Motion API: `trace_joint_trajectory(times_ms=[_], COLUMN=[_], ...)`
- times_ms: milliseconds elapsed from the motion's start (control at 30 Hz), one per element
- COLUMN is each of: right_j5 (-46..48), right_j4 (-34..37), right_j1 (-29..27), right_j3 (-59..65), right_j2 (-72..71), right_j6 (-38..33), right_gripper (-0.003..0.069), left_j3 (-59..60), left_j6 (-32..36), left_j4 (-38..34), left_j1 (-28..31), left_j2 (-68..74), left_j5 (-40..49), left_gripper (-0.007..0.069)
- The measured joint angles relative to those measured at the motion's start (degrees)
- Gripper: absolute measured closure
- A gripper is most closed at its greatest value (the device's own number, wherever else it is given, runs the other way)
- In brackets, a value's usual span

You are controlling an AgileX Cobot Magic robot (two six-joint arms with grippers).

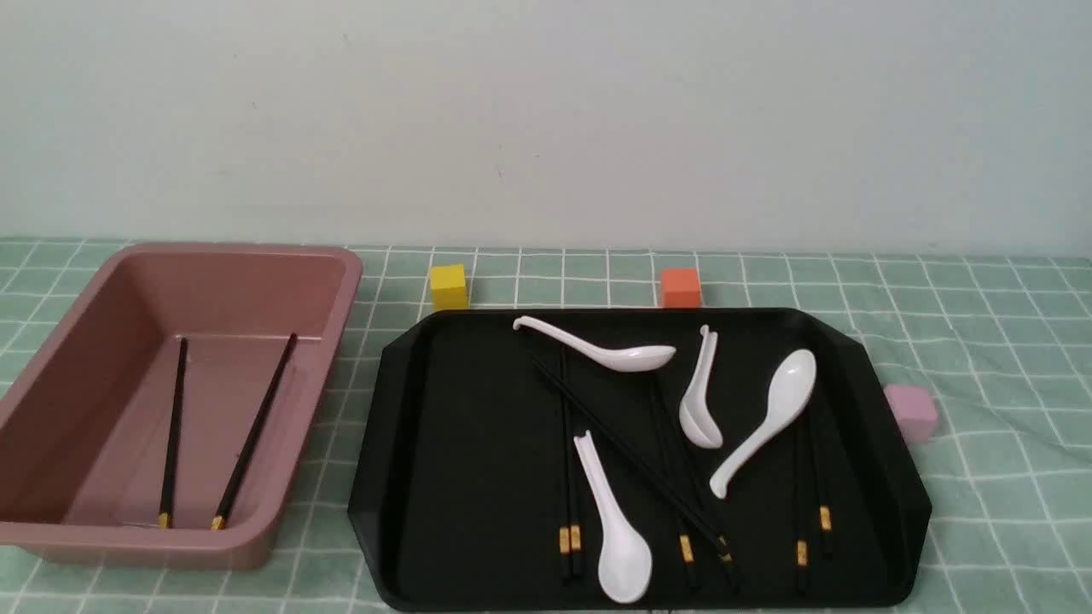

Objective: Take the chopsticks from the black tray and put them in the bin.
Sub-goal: Use the left arm to grab a pair of chopsticks

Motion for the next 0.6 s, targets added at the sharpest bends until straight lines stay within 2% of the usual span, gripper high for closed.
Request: trace_joint_trajectory(times_ms=[600], right_j5=[0.0], right_j4=[0.0], right_j1=[0.0], right_j3=[0.0], right_j2=[0.0], right_j6=[0.0], right_gripper=[0.0419], left_j3=[0.0], left_j6=[0.0], left_j4=[0.0], left_j1=[0.0], left_j2=[0.0], left_j5=[0.0], left_gripper=[0.0564])
